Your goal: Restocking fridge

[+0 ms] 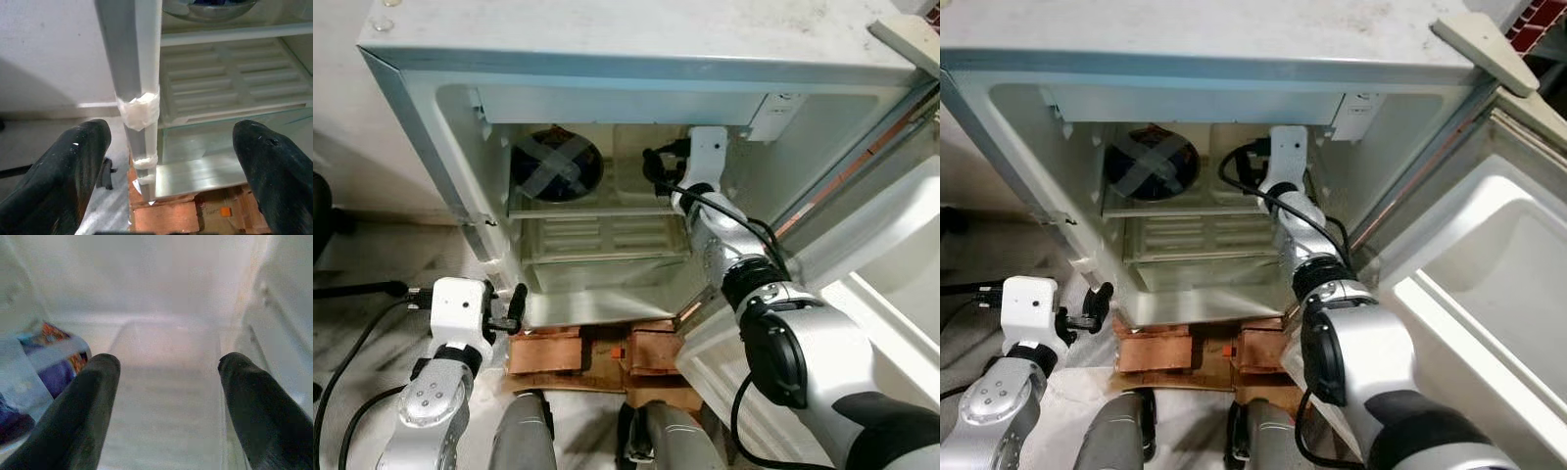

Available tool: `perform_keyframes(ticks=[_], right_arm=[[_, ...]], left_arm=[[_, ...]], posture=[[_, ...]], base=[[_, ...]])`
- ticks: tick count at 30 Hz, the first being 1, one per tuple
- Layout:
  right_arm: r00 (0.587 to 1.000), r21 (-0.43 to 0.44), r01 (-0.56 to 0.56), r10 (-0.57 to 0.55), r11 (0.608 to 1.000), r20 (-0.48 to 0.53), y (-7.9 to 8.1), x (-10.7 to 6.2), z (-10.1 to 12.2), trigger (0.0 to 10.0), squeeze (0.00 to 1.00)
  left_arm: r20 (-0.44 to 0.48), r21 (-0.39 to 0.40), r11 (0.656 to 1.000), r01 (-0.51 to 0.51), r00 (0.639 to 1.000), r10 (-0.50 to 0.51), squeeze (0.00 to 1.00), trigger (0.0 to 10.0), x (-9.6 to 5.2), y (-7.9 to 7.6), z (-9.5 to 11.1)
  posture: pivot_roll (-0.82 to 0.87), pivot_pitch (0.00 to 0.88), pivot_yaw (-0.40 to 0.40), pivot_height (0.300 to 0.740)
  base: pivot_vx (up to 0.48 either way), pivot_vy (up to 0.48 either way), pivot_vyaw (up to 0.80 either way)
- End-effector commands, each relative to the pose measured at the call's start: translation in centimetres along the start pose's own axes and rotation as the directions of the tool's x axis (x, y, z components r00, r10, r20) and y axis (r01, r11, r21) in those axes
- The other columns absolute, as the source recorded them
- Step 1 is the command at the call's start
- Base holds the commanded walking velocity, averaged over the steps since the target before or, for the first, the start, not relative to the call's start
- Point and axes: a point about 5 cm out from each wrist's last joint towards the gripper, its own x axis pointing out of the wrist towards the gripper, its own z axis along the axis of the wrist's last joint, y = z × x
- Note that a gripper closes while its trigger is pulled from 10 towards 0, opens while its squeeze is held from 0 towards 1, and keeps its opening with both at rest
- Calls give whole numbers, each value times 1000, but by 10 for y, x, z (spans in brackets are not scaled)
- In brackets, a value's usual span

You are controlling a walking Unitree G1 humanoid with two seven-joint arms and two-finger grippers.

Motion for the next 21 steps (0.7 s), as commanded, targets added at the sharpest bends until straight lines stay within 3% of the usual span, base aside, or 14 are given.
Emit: perform_keyframes(ticks=[1,4,9,12,15,18,19,21], right_arm=[[999,-9,-32,32,999,38,-3,-2,4,10000,1000],[994,-38,-87,89,996,65,-2,-5,4,10000,1000],[969,-102,-192,205,976,138,-9,-33,-10,10000,1000],[967,-118,-196,212,974,142,-10,-41,-13,10000,1000],[968,-90,-174,187,981,168,-10,-77,-20,10000,1000],[972,-71,-145,155,987,175,-11,-88,-21,10000,961],[975,-68,-127,137,990,177,-12,-94,-22,10000,0],[986,-20,-11,14,1000,164,-17,-118,-33,10000,0]], left_arm=[[-19,2,1000,-4,1000,4,0,10000,0,0,-6],[-13,2,1000,1,1000,-1,0,10000,4,-1,-5],[24,-23,1000,19,1000,-18,0,10000,16,-5,-2],[33,-33,999,23,999,-22,0,10000,18,-6,-2],[36,-45,999,31,999,-29,0,10000,22,-7,-3],[37,-43,998,37,999,-35,0,10000,24,-6,-3],[39,-44,998,38,999,-37,0,10000,25,-6,-3],[49,-41,998,54,997,-52,0,10000,31,-7,-2]], posture=[[177,131,-115,740],[165,117,-114,740],[116,72,-111,740],[116,72,-111,740],[78,41,-88,740],[65,35,-79,740],[57,33,-73,740],[40,25,-64,740]], base=[[0,0,0],[0,0,0],[0,0,0],[0,0,0],[0,0,0],[0,0,0],[0,0,0],[0,0,0]])
